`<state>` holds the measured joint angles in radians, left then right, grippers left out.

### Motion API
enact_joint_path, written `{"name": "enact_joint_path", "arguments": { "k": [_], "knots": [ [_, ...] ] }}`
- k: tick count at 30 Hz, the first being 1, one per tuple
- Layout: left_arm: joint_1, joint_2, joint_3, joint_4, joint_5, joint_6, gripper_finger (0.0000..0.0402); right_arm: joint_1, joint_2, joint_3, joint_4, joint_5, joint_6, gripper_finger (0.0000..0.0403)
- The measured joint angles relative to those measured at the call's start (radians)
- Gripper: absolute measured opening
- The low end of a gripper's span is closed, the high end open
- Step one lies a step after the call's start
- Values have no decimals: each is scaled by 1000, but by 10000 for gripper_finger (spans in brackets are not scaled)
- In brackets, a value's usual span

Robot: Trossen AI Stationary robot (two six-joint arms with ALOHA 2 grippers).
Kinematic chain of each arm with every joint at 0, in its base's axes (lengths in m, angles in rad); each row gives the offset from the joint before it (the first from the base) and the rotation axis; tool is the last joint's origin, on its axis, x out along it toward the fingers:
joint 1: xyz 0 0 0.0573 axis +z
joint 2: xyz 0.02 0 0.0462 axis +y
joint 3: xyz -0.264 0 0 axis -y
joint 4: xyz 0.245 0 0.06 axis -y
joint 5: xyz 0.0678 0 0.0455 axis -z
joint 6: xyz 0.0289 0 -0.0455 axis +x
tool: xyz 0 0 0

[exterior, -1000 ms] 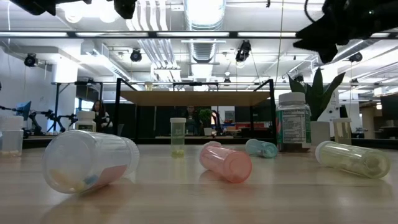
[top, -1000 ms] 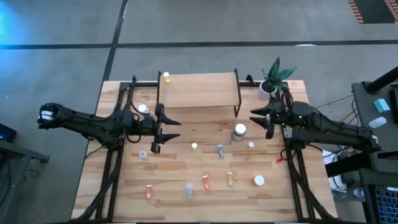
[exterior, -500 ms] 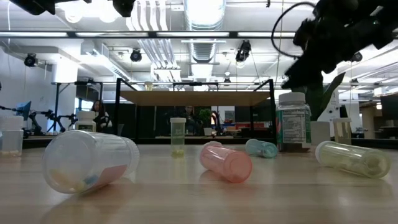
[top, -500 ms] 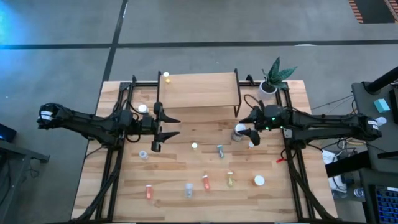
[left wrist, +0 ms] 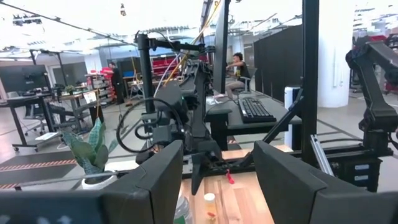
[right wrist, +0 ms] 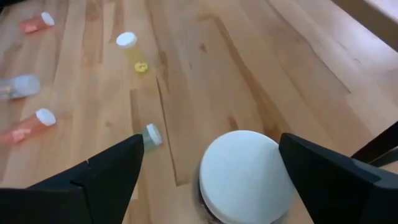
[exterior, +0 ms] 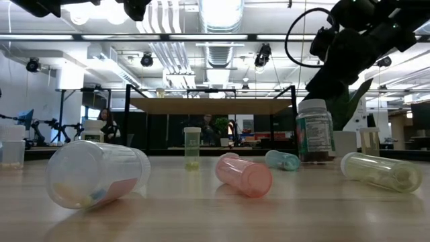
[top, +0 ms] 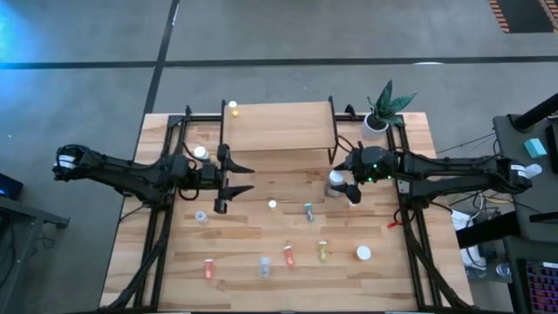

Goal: Pick and place medicine bottles onto shelf by color
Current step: Put the transparent medicine bottle on the shelf

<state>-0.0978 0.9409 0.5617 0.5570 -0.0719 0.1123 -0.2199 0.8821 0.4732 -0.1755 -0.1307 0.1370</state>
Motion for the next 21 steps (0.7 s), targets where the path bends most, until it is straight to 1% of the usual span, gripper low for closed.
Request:
{"name": "enact_joint_path", "arguments": {
  "k": [7,9,13,18,21],
  "knots": [
    [0,3,0,2,0,0,180,5,-73,19,-85,-2,32,368],
    [0,4,0,2,0,0,180,4,-92,36,-126,-1,56,368],
    [0,4,0,2,0,0,180,4,-116,79,-198,2,57,368],
    [0,4,0,2,0,0,180,4,-112,85,-240,88,24,368],
    [0,5,0,3,0,0,180,4,-98,66,-246,97,13,368]
  ]
}}
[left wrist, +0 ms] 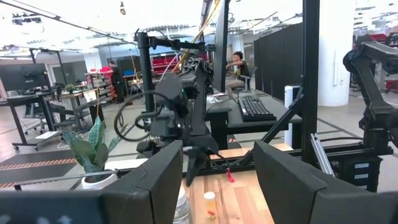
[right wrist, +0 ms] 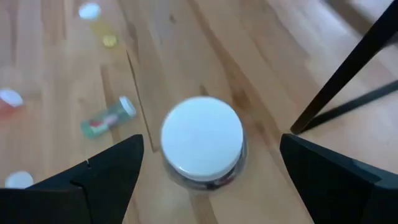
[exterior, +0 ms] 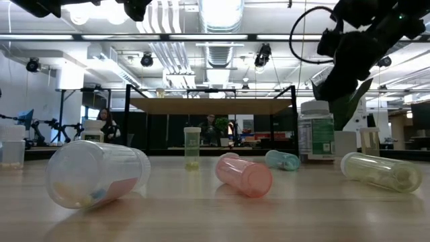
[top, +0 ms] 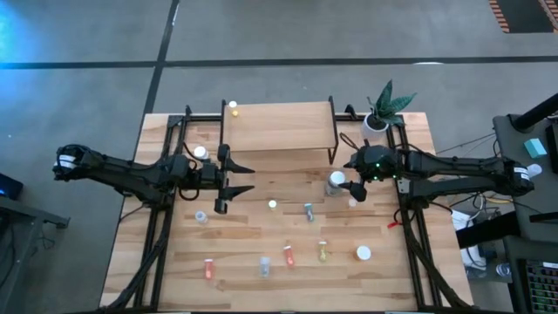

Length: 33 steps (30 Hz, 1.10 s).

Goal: Pick and place medicine bottles onto shelf by color
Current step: Put the transparent medicine bottle on the shelf

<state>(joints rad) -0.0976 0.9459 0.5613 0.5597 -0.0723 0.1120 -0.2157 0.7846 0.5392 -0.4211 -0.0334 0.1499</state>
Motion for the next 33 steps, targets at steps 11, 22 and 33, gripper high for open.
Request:
{"name": "enact_joint_path", "arguments": {
  "k": [11,22,33],
  "knots": [
    [0,1,0,-1,-16,0,180,0,86,-49,138,0,13,368],
    [0,1,0,-1,-16,0,180,0,160,-67,210,0,12,342],
    [0,1,0,-1,-15,0,180,2,166,-65,227,0,15,264]
  ]
}}
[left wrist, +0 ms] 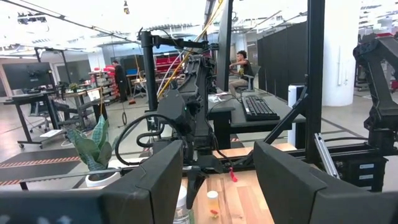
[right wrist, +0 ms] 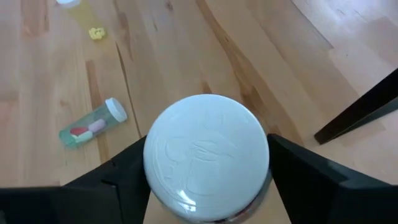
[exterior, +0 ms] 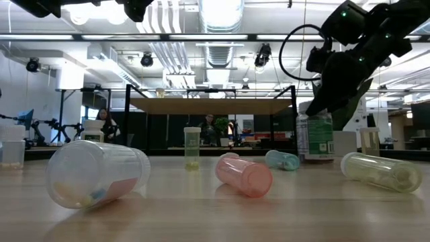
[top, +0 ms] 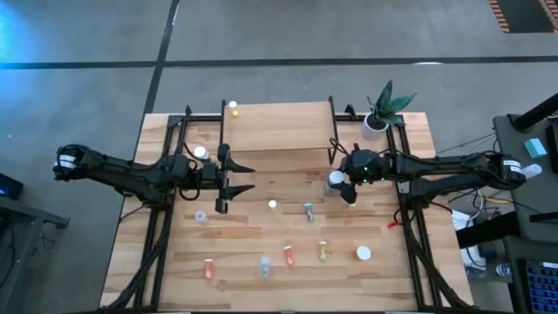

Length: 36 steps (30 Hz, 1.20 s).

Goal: Pick and place medicine bottles onto shelf by color
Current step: Put the transparent medicine bottle on the shelf

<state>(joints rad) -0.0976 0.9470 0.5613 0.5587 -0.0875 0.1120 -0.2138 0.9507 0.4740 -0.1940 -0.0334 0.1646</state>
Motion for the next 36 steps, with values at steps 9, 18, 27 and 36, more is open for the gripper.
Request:
{"name": "enact_joint_path", "arguments": {
  "k": [9,18,27,36],
  "knots": [
    [0,0,0,0,0,0,180,0,-50,18,-5,-25,18,283],
    [0,0,0,0,1,0,180,2,-72,127,20,-120,48,278],
    [0,0,0,0,1,0,180,2,-52,346,28,-147,-33,278],
    [0,0,0,1,1,0,180,-88,56,569,-18,-48,-167,287]
  ]
}}
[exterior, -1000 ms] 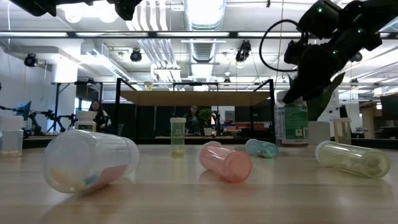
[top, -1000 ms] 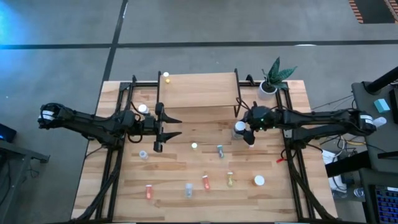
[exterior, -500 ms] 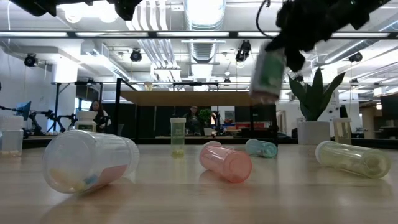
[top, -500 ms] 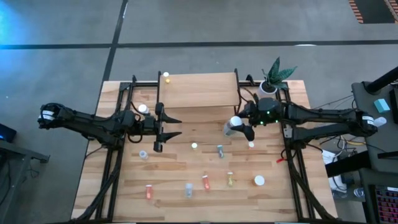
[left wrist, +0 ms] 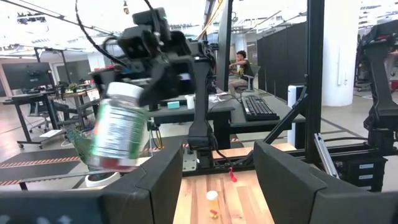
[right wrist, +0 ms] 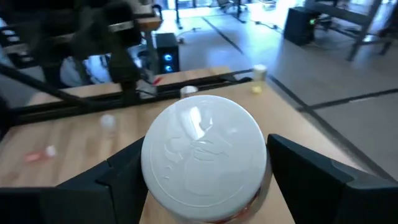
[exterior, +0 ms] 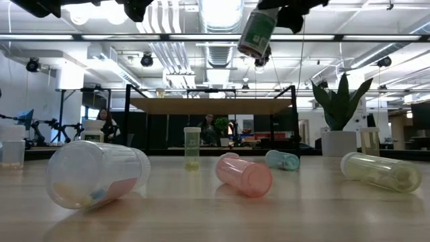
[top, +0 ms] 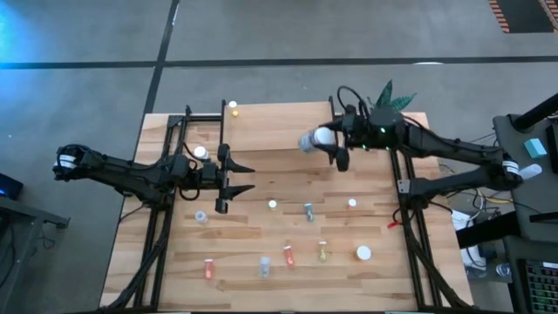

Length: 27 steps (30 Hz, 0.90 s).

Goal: Pick and place medicine bottles onto shelf by color
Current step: Put the transparent medicine bottle on the shelf

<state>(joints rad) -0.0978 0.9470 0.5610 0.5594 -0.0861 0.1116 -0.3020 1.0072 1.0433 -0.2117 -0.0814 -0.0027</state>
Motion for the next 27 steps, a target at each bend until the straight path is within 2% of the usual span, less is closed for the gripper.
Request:
{"name": "enact_joint_path", "arguments": {
  "k": [9,14,17,21,27],
  "knots": [
    [0,0,0,0,5,-1,180,-196,235,233,-145,-13,-86,279],
    [0,0,0,0,5,-1,180,-324,344,333,-188,-144,-68,285],
    [0,0,0,0,5,-1,180,-391,384,354,-198,-185,-63,284],
    [0,0,0,0,5,-1,180,-463,424,354,-206,-189,-60,279],
    [0,0,0,0,6,-1,180,-522,462,352,-226,-241,-42,286]
  ]
}}
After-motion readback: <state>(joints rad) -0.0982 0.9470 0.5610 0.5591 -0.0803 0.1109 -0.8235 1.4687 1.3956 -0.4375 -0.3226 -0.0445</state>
